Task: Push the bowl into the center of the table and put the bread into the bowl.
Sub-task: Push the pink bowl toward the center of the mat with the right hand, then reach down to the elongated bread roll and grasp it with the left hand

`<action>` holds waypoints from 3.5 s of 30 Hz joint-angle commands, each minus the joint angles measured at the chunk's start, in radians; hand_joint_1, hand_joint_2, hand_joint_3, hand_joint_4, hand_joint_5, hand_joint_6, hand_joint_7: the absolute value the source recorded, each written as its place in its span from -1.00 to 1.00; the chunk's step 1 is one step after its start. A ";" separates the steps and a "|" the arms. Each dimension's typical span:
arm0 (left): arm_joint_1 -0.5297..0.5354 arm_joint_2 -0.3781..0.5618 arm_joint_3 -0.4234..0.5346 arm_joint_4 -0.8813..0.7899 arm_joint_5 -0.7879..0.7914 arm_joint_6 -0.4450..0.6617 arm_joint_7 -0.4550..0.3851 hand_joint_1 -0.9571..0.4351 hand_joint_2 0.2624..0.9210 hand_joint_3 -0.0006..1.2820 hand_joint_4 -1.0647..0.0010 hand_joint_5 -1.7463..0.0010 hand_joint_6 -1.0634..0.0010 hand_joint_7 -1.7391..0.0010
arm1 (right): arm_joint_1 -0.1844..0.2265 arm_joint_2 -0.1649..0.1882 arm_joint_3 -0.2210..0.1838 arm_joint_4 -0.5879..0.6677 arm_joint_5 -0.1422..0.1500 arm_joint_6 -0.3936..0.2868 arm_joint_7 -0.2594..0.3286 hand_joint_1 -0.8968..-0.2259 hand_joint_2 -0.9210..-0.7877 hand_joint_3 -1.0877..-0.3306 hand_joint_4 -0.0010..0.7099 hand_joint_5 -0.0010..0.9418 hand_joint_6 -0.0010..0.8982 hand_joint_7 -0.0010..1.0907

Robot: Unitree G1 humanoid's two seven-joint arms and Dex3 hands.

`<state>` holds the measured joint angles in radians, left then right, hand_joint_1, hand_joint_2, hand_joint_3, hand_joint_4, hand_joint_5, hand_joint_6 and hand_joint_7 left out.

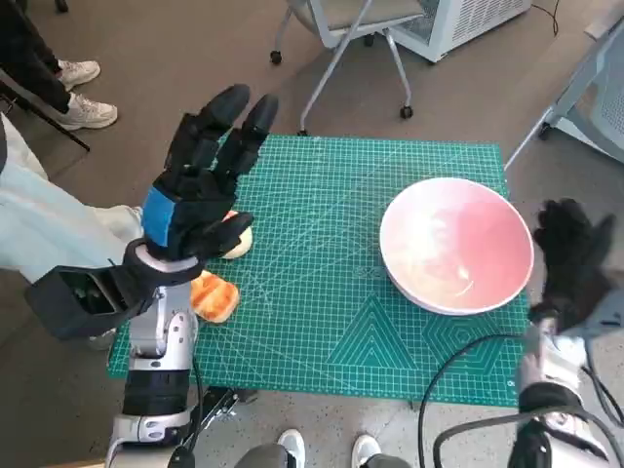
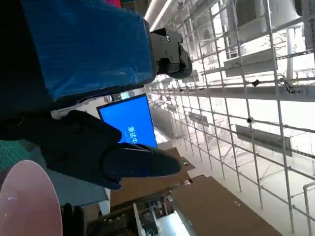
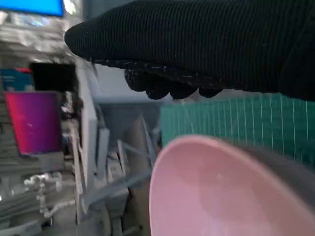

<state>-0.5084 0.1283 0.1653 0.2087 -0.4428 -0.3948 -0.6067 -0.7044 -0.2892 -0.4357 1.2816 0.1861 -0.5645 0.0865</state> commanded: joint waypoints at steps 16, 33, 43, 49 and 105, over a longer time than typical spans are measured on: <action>0.052 0.048 0.021 -0.065 -0.014 0.039 0.015 -0.56 1.00 -0.46 0.69 0.99 1.00 0.45 | -0.082 0.123 -0.047 0.025 0.082 0.104 0.070 -0.16 -1.00 -0.28 -0.63 -0.98 -0.59 -0.45; 0.089 0.077 0.038 -0.097 0.020 0.017 0.046 -0.57 1.00 -0.40 0.67 0.99 1.00 0.48 | -0.150 0.192 -0.005 0.031 0.060 0.107 0.077 -0.08 -1.00 -0.57 -0.66 -1.00 -0.66 -0.46; 0.121 0.091 0.054 -0.133 0.022 0.028 0.074 -0.58 1.00 -0.40 0.67 0.99 1.00 0.46 | -0.179 0.238 -0.010 0.037 0.058 0.125 0.096 -0.04 -1.00 -0.58 -0.66 -0.99 -0.64 -0.46; 0.139 0.091 0.060 -0.149 0.016 0.030 0.090 -0.59 1.00 -0.41 0.66 0.99 1.00 0.45 | -0.194 0.257 -0.009 0.043 0.055 0.148 0.096 -0.03 -1.00 -0.57 -0.63 -0.99 -0.65 -0.48; 0.021 0.008 -0.041 -0.029 0.029 -0.010 0.052 -0.59 1.00 -0.44 0.68 1.00 1.00 0.53 | 0.054 0.195 0.223 -0.636 0.052 -0.191 0.365 -0.36 -1.00 -0.16 -0.51 -0.96 -0.62 -0.41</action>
<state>-0.4579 0.1445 0.1329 0.1770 -0.4081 -0.4143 -0.5481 -0.7141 -0.1011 -0.2416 0.7329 0.2235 -0.7802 0.4315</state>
